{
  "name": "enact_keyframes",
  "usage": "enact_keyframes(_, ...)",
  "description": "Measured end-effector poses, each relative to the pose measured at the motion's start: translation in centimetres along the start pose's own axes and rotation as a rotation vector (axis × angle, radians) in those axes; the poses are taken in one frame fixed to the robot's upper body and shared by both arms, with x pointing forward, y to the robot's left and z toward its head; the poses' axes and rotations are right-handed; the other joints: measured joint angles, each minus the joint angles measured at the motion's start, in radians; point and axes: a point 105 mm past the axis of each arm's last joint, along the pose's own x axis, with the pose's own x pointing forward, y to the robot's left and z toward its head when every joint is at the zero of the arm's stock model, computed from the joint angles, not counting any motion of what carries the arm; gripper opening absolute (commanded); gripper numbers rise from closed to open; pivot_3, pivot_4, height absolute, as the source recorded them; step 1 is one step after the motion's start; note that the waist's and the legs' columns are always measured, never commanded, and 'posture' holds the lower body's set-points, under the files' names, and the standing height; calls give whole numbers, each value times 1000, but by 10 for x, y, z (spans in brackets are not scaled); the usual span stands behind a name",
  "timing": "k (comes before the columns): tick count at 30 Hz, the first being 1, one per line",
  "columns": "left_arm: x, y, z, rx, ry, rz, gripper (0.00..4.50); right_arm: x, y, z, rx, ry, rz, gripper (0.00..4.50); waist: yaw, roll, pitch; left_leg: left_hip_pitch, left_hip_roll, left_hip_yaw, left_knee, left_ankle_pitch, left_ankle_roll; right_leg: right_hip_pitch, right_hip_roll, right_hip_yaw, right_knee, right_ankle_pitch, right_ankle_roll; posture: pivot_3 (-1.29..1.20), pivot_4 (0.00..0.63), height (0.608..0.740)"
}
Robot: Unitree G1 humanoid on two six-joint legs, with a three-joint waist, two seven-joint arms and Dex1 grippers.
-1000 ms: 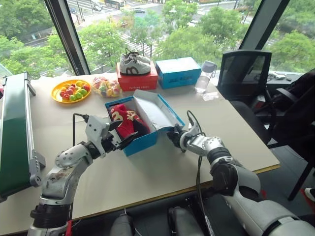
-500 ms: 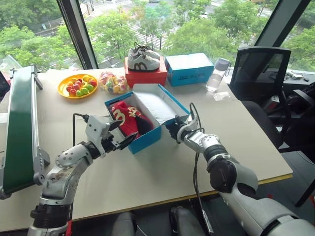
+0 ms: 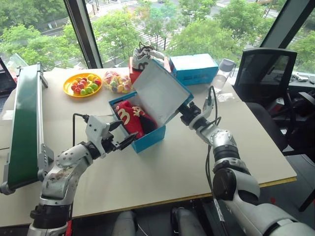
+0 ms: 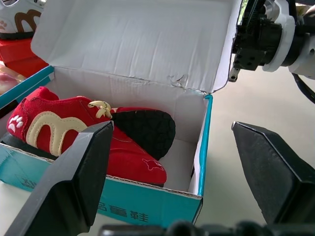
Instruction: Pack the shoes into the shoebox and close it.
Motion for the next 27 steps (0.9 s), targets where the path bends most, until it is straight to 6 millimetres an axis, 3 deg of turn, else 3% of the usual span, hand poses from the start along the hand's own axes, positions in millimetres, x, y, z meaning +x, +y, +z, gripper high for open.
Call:
enact_keyframes(5, -23, 8, -6, -47, 25, 93, 4108, 10, 28, -12, -119, 91, 57, 17, -7, 0, 0, 0, 0, 0, 0, 0, 0, -1, 0, 0, 2, 0, -1, 0, 150, 735)
enact_keyframes(11, -75, 29, -19, -62, 119, 247, 4108, 24, 52, -29, -170, 173, 94, 17, 1, 1, 1, 0, 0, 0, 3, -1, -1, -1, -1, 0, 5, -1, -1, 0, 150, 735)
enact_keyframes(14, -76, 29, -12, -49, 102, 250, 4108, 31, 68, -36, -240, 219, 133, 17, 9, 2, 1, 0, 0, 0, 5, -1, -1, -1, -1, -1, 6, -2, 0, 0, 150, 735)
enact_keyframes(19, -71, 22, -8, -44, 85, 224, 4108, 39, 88, -81, -450, 418, 180, 17, 13, 2, 1, 0, 1, 0, 10, -3, -4, -2, -1, -1, 13, -4, -4, 0, 150, 735)
enact_keyframes(27, -68, 20, -8, -50, 83, 218, 4108, 43, 74, -122, -656, 586, 122, 17, 17, 2, 1, 0, 1, 0, 16, -3, -5, -3, -1, -1, 17, -5, -3, 0, 150, 735)
